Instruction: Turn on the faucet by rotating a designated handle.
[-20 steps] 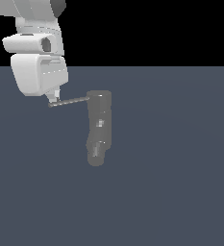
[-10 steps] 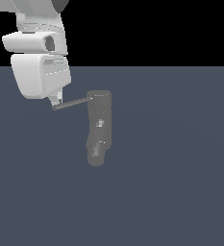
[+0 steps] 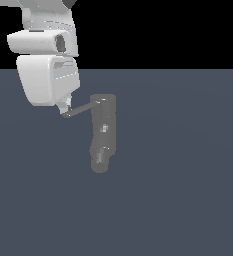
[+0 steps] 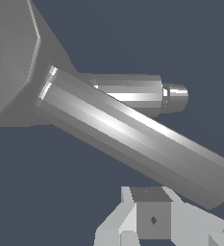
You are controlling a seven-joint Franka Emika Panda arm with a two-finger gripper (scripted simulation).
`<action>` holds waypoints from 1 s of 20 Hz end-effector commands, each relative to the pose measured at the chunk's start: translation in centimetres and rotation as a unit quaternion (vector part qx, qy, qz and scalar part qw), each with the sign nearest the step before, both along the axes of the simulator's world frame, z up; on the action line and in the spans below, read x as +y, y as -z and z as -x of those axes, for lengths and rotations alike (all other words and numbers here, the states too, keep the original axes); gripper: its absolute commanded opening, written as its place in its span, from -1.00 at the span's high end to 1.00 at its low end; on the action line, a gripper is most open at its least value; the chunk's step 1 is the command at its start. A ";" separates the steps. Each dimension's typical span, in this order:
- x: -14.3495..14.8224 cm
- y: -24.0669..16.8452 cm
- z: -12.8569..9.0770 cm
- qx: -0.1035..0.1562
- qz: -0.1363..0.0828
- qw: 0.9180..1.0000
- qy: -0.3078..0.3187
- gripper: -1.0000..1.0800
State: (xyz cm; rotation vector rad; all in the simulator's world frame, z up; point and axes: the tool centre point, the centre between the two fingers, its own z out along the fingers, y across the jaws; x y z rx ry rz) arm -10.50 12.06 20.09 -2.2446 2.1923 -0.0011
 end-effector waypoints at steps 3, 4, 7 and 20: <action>-1.3 0.0 1.1 0.001 0.001 1.000 0.002 1.00; -1.5 0.0 1.3 0.001 0.001 1.000 0.002 1.00; -2.1 0.0 2.0 0.001 0.001 1.000 0.002 1.00; -5.3 0.0 3.2 0.001 0.001 1.000 -0.001 1.00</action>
